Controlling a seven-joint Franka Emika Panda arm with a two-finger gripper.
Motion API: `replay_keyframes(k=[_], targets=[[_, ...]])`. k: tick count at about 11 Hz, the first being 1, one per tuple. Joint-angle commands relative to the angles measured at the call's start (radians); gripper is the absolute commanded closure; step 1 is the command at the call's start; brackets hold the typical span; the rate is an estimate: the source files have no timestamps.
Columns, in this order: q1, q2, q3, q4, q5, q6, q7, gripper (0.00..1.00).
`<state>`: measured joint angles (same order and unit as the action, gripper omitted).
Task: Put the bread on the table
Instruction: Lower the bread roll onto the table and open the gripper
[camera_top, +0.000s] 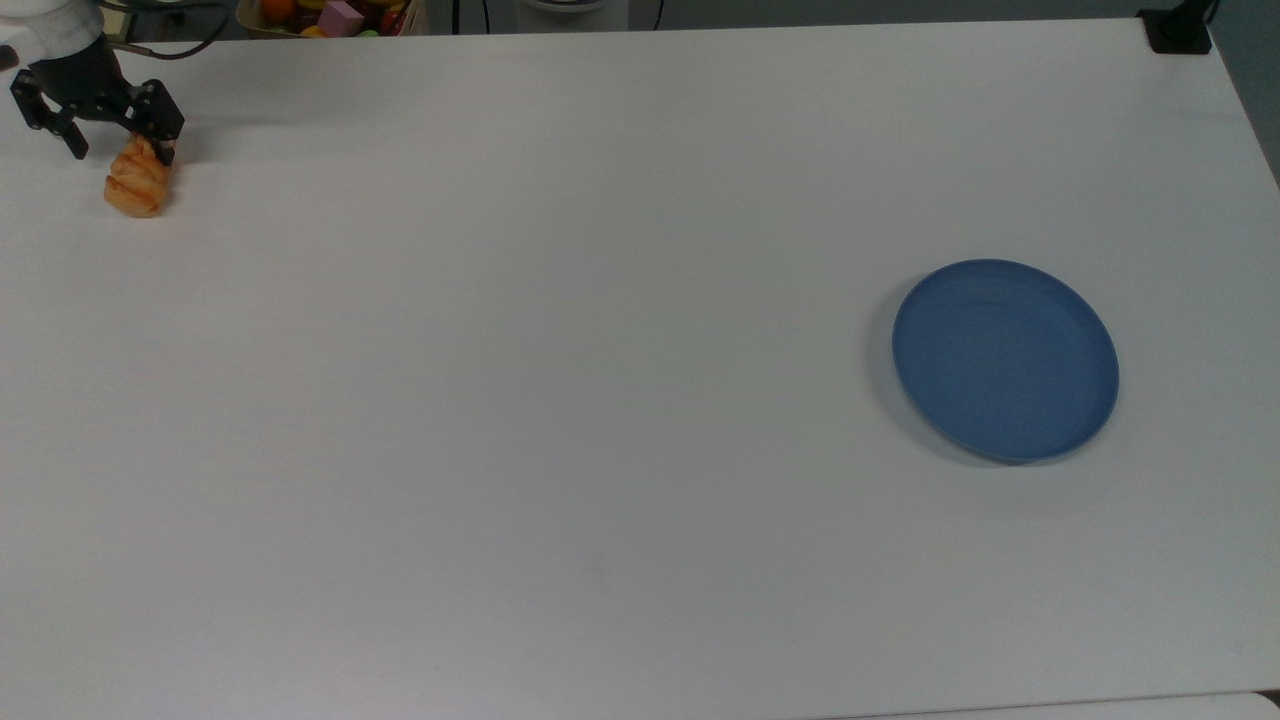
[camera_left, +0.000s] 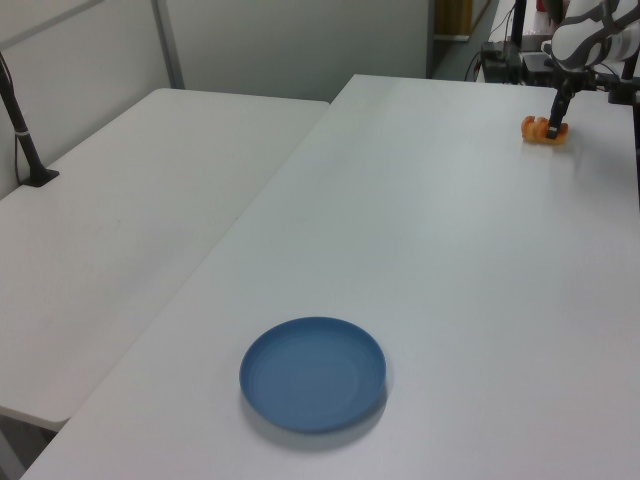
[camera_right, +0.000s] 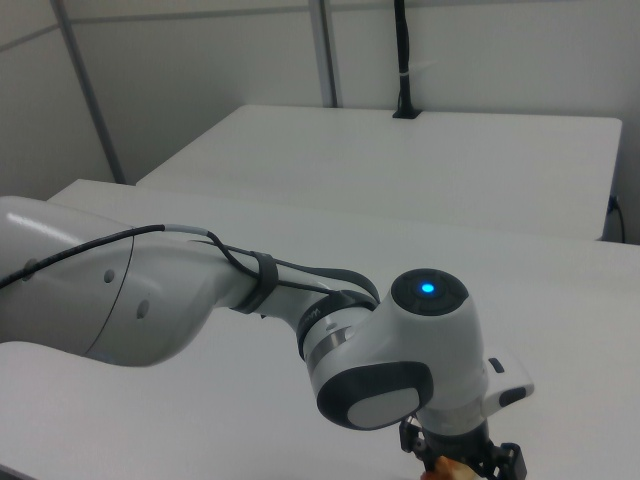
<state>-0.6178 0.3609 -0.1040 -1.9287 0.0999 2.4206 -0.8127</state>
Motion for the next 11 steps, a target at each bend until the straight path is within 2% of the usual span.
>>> replay_keyframes(k=[1,4,6,9,11], targets=[[-0.016,-0.008,0.004,0.013,0.060,-0.014,-0.034,0.00],[-0.016,-0.026,0.003,0.042,0.060,-0.105,-0.027,0.00],[0.009,-0.100,0.003,0.051,0.060,-0.190,-0.008,0.00],[0.120,-0.261,0.009,0.051,0.038,-0.381,0.160,0.00],[0.231,-0.350,0.012,0.075,0.008,-0.507,0.303,0.00]])
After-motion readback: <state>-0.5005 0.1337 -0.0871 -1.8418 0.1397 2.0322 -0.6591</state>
